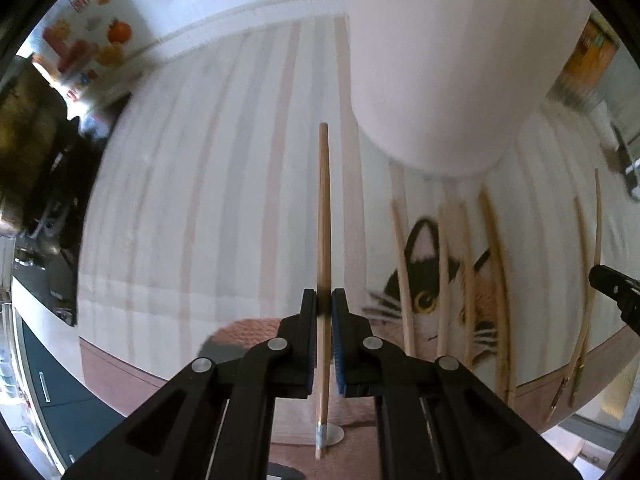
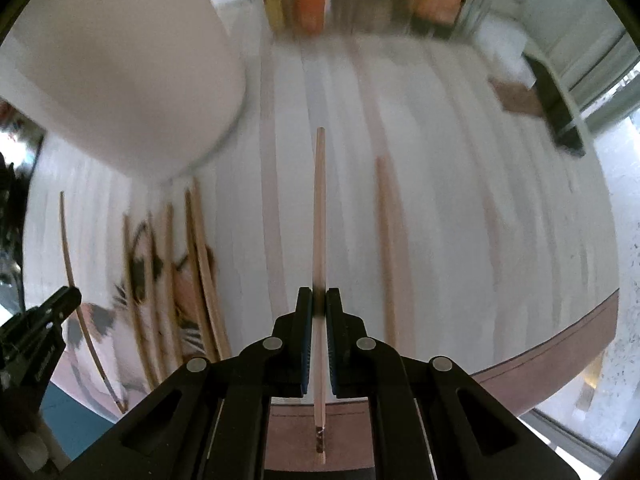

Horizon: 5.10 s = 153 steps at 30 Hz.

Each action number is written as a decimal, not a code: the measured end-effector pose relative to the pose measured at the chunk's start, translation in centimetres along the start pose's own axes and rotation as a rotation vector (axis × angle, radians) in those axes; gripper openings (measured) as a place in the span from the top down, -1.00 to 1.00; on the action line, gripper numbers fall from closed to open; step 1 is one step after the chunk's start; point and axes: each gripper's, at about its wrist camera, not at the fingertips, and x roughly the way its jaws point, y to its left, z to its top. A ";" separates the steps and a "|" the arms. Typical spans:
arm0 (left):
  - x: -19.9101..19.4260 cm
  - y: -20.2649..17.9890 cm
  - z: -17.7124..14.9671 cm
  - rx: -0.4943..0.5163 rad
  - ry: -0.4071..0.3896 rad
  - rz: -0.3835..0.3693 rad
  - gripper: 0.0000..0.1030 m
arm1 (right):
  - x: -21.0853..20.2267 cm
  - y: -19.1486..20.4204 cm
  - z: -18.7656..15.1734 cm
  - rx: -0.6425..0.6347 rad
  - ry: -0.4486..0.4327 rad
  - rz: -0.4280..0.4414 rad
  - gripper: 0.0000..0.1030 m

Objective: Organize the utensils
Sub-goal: 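Carry the chopsticks up into the pink holder and open both tools, then lower the left tool to grasp a chopstick while the right tool grasps another, then lift the chopsticks into the pink holder and open the left tool while the right tool releases its own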

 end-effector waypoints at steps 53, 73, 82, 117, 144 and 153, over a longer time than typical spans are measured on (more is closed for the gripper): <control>-17.3 0.3 19.7 -0.107 -0.369 -0.274 0.91 | -18.9 4.4 22.5 0.035 -0.626 0.331 0.87; -21.7 5.8 13.9 -0.210 -0.469 -0.105 -1.00 | -22.6 -0.4 14.8 0.035 -0.527 0.347 -0.26; -15.5 5.2 9.5 -0.173 -0.338 0.007 -1.00 | -19.2 -2.7 9.9 0.084 -0.500 0.270 -0.79; 5.3 -3.2 -1.1 0.009 0.190 -0.090 0.91 | 2.0 -10.3 0.9 0.092 0.090 0.058 0.36; 5.6 -2.1 -0.6 0.017 0.196 -0.098 0.89 | 3.3 -2.7 -2.0 -0.138 0.153 -0.039 0.85; 5.3 -2.0 -0.6 0.005 0.158 -0.053 0.92 | 4.0 -0.6 -1.2 -0.135 0.145 -0.060 0.86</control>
